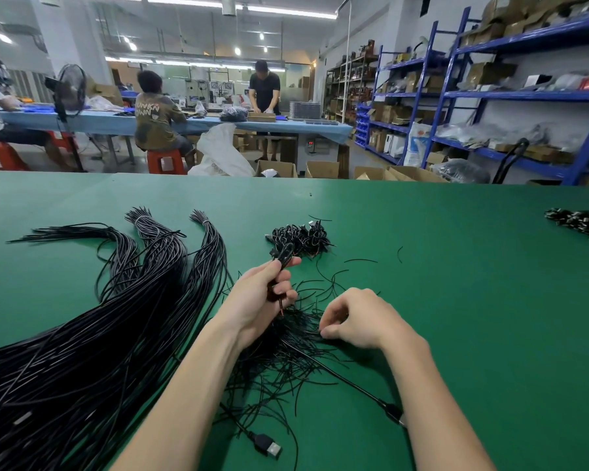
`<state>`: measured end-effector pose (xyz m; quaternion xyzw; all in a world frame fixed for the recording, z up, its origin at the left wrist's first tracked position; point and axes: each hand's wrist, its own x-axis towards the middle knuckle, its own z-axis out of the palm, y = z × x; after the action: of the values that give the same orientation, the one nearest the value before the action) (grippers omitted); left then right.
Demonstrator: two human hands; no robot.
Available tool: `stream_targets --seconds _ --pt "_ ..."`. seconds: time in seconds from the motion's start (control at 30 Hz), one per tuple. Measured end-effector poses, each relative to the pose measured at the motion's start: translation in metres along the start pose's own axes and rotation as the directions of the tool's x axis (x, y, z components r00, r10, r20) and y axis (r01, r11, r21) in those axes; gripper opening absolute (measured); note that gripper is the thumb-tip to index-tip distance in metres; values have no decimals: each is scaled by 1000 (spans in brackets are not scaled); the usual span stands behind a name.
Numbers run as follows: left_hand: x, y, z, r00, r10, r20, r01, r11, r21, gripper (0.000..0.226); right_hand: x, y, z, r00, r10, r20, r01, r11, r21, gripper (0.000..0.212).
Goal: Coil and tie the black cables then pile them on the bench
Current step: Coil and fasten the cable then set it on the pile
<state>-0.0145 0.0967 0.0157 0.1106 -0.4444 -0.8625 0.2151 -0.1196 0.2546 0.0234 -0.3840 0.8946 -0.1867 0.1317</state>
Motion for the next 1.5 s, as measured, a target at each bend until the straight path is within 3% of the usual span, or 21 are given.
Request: stream_targets --seconds 0.1,0.2,0.3,0.4,0.63,0.83,0.97,1.13,1.23,1.3,1.37,1.4,1.43,1.5 --pt "1 1 -2 1000 2 -1 -2 1000 -1 33 0 4 -2 999 -4 -51 6 999 52 5" --pt "1 1 -2 1000 1 11 -1 1000 0 32 1 8 -3 992 -44 -118 73 965 250 5" --pt "1 1 -1 1000 -1 16 1 1000 -10 32 -1 11 -8 982 -38 -184 133 831 541 3" --pt "0 2 2 1000 -8 23 8 1000 -24 32 -1 11 -11 979 -18 -205 161 692 704 4" --pt "-2 1 6 1000 -14 6 15 1000 -28 25 2 2 -5 966 -39 -257 232 575 785 21" --pt "-4 -2 7 998 5 -62 6 983 186 16 -3 -4 -14 960 -88 -265 265 591 762 12" --pt "-5 -5 9 997 10 -76 12 962 274 12 -2 -14 -12 945 -79 -317 303 582 755 22" --pt "-5 -6 10 997 44 -57 -27 962 273 17 -1 -18 -11 942 -139 -306 332 540 774 30" --pt "-4 -8 9 994 90 -64 -70 960 271 23 -1 -17 -12 940 -153 -305 341 476 811 20" --pt "-5 -8 8 971 222 -85 -144 834 532 28 -1 -17 -12 946 -137 -293 323 408 854 13" --pt "-6 -6 7 896 443 -27 -202 462 864 26 -1 -15 -9 960 -125 -252 281 382 881 10" --pt "-7 -3 8 863 505 20 -188 285 940 26 -1 -14 -6 966 -125 -227 258 391 883 10" --pt "-8 -1 9 852 521 52 -165 173 971 26 -1 -14 -3 970 -129 -205 240 402 883 10" --pt "-10 0 10 866 494 83 -140 79 987 27 0 -17 3 971 -138 -196 235 395 888 13"
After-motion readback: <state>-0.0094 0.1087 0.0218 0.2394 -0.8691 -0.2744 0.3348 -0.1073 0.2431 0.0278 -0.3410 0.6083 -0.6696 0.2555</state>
